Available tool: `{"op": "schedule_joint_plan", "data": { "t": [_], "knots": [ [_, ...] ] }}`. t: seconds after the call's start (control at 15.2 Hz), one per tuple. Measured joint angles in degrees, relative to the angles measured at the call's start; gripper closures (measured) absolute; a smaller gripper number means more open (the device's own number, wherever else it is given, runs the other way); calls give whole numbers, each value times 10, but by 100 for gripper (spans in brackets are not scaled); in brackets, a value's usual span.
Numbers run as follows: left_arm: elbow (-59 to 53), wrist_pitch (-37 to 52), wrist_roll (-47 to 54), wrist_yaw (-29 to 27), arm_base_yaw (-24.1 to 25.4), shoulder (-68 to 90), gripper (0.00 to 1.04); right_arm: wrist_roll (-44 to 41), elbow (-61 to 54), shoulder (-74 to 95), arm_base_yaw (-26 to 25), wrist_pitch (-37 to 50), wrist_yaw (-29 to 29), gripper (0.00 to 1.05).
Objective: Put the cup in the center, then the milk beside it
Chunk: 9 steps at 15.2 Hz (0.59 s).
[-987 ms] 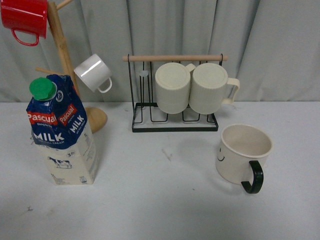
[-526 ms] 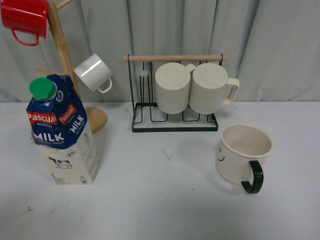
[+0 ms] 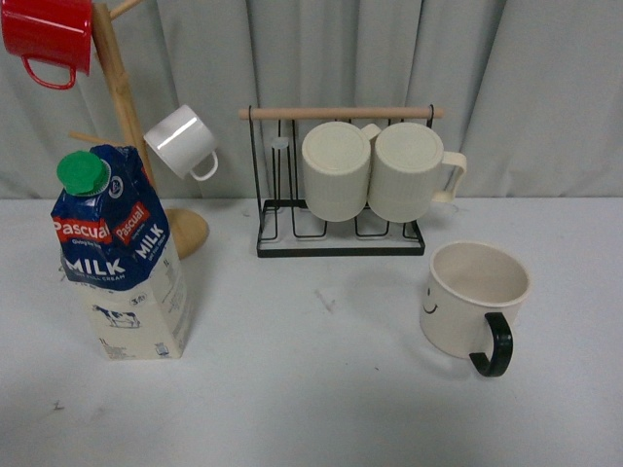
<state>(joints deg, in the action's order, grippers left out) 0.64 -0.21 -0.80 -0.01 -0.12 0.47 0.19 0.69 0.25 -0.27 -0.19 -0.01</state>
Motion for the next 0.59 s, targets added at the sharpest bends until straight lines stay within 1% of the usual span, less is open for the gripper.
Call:
{"op": "schedule_joint_plan", "data": {
  "t": [0.07,0.13,0.2,0.26,0.33,0.39,0.46,0.59],
  "knots": [
    [0,0,0,0,0,0,7,-1,2,4,-6,-11,-19,6],
    [0,0,0,0,0,0,7,-14,19,91,-74,10,-173,6],
    [0,0,0,-1,0,0,7,-13,42,216,-113,105,-256,6],
    [0,0,0,0,0,0,7,-12,59,309,-101,196,-285,6],
    [0,0,0,0,0,0,7,-10,96,430,-81,298,-260,6],
    [0,0,0,0,0,0,7,-1,143,551,-65,380,-205,6],
    [0,0,0,0,0,0,7,5,194,665,-44,434,-150,6],
    [0,0,0,0,0,0,7,32,290,830,-4,398,-70,6]
  ]
}}
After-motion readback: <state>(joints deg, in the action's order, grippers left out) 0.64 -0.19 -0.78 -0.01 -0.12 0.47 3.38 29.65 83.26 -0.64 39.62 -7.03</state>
